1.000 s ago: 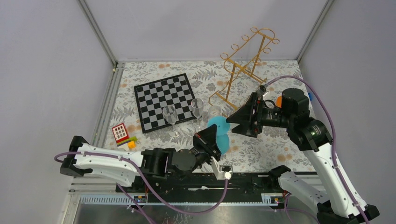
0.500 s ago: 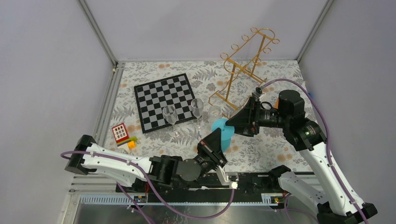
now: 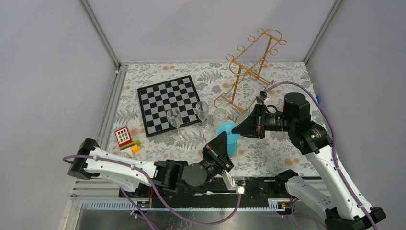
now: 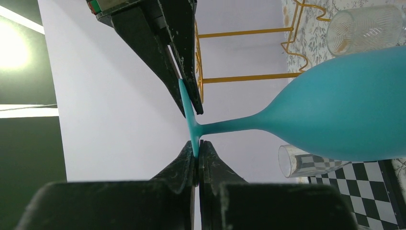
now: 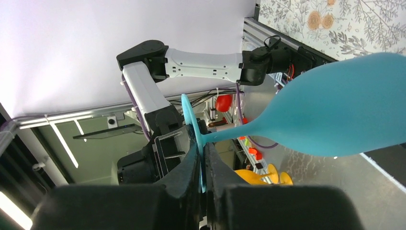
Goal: Place the wine glass upside down on the wine glass rack
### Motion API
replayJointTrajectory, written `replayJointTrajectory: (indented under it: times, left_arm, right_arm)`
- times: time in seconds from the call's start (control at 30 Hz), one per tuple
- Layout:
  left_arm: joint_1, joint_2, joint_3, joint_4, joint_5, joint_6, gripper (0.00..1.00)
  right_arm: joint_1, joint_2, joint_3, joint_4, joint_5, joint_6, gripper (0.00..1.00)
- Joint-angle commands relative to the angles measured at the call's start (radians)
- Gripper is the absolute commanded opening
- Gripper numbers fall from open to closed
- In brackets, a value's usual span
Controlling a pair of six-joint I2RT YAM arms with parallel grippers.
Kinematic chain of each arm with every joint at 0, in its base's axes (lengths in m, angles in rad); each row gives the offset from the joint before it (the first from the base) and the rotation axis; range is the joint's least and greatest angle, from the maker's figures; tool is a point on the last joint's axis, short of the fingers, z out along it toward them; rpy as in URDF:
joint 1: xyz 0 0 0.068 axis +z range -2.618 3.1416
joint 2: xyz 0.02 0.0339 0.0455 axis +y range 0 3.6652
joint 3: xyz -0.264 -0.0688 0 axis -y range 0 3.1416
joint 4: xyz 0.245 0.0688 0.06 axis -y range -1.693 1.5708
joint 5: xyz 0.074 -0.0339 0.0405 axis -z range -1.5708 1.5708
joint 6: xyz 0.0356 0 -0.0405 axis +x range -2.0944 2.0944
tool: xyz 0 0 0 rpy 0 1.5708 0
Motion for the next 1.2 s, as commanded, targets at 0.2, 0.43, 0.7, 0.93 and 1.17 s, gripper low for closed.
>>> replayJointTrajectory:
  times: [0.2, 0.43, 0.7, 0.93, 1.17]
  left_arm:
    - [-0.006, -0.006, 0.041, 0.0, -0.033, 0.009, 0.19]
    - [-0.006, -0.035, 0.03, -0.097, -0.074, -0.027, 0.98]
    - [-0.001, -0.051, 0.075, -0.181, -0.145, -0.213, 0.99]
    - [0.02, -0.081, 0.121, -0.249, -0.203, -0.394, 0.99]
    - [0.087, -0.12, 0.207, -0.449, -0.168, -0.682, 0.99]
  right_arm:
    - [0.005, 0.002, 0.005, 0.061, -0.078, -0.009, 0.0]
    - [0.005, -0.001, 0.007, 0.037, -0.062, -0.038, 0.0]
    - [0.006, -0.002, 0.07, -0.135, 0.009, -0.191, 0.0]
    - [0.006, 0.003, 0.128, -0.274, 0.076, -0.309, 0.0]
    - [0.005, 0.001, 0.197, -0.364, 0.138, -0.385, 0.0]
